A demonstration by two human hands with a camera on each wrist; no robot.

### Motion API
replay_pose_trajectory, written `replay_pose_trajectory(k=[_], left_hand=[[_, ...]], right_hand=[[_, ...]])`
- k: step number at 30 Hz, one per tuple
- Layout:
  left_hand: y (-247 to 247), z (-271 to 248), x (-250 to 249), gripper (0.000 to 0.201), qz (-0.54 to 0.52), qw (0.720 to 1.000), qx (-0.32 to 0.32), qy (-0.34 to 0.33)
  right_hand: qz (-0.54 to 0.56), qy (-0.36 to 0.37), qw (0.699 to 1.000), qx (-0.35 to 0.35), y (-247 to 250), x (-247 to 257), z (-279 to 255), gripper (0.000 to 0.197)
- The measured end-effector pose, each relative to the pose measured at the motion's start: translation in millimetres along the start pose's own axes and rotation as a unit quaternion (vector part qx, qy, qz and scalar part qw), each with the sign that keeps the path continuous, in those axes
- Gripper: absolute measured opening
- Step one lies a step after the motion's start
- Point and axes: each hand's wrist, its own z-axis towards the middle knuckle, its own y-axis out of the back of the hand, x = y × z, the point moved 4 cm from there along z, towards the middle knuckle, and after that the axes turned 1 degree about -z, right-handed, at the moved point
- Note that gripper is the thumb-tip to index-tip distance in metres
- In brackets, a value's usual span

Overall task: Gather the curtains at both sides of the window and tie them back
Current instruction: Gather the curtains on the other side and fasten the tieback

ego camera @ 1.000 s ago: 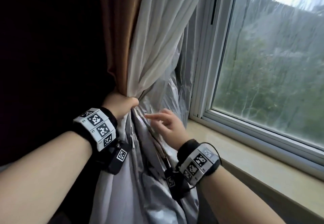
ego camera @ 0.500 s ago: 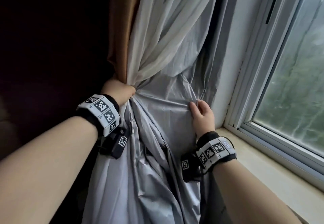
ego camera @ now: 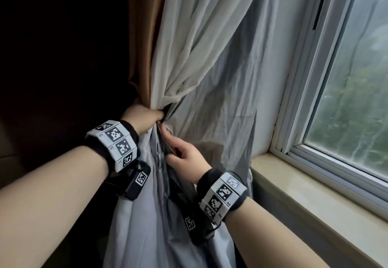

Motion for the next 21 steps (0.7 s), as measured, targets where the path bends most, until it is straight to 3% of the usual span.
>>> replay_pose_trajectory(k=[4, 6, 8, 12, 15, 18, 21], left_hand=[[-5, -6, -1, 0.051, -0.213, 0.974, 0.072, 0.011], [-8, -8, -2, 0.074, -0.257, 0.961, 0.102, 0.016], [-9, -5, -4, 0.075, -0.204, 0.974, 0.099, 0.012], [-12, 6, -6, 0.042, -0.036, 0.999, 0.021, 0.024], [-21, 9, -12, 0.045, 0.018, 1.000, -0.003, 0.002], [-32, 8, -15, 0.053, 0.002, 1.000, -0.026, -0.009], [-40, 7, -19, 0.053, 0.002, 0.999, -0.030, -0.020]], right_hand=[[-0.001, -0.016, 1.000, 0.024, -8, 3, 9, 0.078], [-0.008, -0.019, 0.999, 0.028, -9, 1, 12, 0.078], [-0.018, -0.018, 0.999, 0.027, -9, -1, 15, 0.075], [-0.043, -0.032, 0.998, 0.014, 6, -2, 22, 0.067], [-0.062, -0.030, 0.998, -0.012, 29, -3, 27, 0.054], [-0.075, -0.039, 0.982, -0.168, 66, -8, 25, 0.030], [-0.121, -0.053, 0.916, -0.379, 112, -20, 10, 0.022]])
